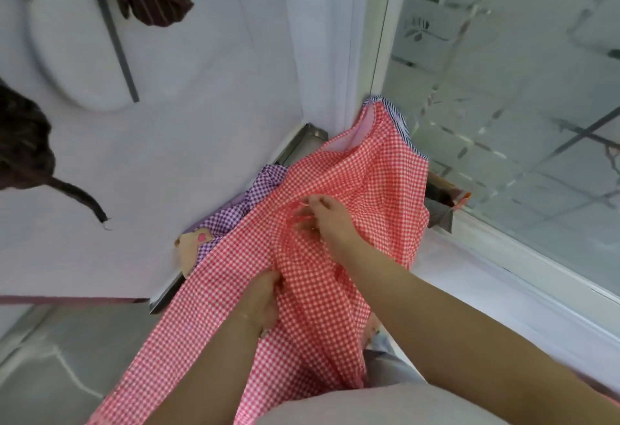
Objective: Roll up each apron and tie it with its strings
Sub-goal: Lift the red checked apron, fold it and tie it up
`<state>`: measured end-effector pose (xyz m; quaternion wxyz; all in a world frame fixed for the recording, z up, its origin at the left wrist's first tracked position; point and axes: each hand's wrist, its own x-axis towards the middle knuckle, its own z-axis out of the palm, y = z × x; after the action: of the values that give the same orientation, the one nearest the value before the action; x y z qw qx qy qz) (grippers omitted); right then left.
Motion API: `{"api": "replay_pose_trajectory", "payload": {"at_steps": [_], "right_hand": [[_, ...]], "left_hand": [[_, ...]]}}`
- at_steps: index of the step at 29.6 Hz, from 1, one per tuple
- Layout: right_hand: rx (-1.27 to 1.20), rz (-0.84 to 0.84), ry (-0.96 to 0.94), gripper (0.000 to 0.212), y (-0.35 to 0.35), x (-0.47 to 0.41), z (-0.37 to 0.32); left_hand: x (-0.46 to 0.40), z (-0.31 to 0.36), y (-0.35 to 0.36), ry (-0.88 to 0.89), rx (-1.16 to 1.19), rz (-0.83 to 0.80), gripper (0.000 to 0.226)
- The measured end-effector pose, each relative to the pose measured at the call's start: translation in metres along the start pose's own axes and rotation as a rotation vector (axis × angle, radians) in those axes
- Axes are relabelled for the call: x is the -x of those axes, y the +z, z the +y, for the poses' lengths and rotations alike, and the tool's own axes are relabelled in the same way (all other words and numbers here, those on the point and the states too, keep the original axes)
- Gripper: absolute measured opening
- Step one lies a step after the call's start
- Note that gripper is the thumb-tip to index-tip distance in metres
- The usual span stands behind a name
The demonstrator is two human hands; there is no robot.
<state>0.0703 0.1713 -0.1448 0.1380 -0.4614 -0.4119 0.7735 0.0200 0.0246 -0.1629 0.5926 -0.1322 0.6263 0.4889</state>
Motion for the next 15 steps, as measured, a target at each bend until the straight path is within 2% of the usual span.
{"api": "replay_pose_trajectory", "payload": {"at_steps": [2,3,6,7,9,10,11,13,15], "right_hand": [[0.328,0.254,-0.197,0.018,-0.022,-0.007,0.009],[0.470,0.298,-0.254,0.019,-0.035,-0.012,0.013],[0.902,0.124,-0.286,0.043,-0.064,-0.031,0.021],[1.067,0.070,-0.276,0.047,-0.069,-0.038,0.020],[1.383,0.042,-0.249,0.050,-0.072,-0.048,0.015],[1.506,0.047,-0.210,0.051,-0.072,-0.050,0.011],[1.592,0.051,-0.176,0.053,-0.070,-0.049,0.006],[1.667,0.014,-0.258,0.060,-0.067,-0.044,0.001],[1.681,-0.158,-0.525,0.064,-0.062,-0.033,0.009]], "left_hand": [[0.004,0.020,-0.014,0.023,-0.081,0.061,0.039],[0.007,0.031,-0.022,0.080,-0.177,0.065,0.046],[-0.002,0.056,-0.045,0.212,-0.427,0.116,0.076],[-0.009,0.059,-0.053,0.264,-0.556,0.202,0.078],[-0.021,0.060,-0.063,0.370,-0.777,0.504,0.070],[-0.022,0.056,-0.066,0.401,-0.831,0.619,0.074],[-0.018,0.051,-0.065,0.403,-0.886,0.667,0.084],[-0.012,0.031,-0.064,0.316,-1.019,0.598,0.096],[-0.012,0.016,-0.072,0.202,-1.124,0.527,0.103]]}}
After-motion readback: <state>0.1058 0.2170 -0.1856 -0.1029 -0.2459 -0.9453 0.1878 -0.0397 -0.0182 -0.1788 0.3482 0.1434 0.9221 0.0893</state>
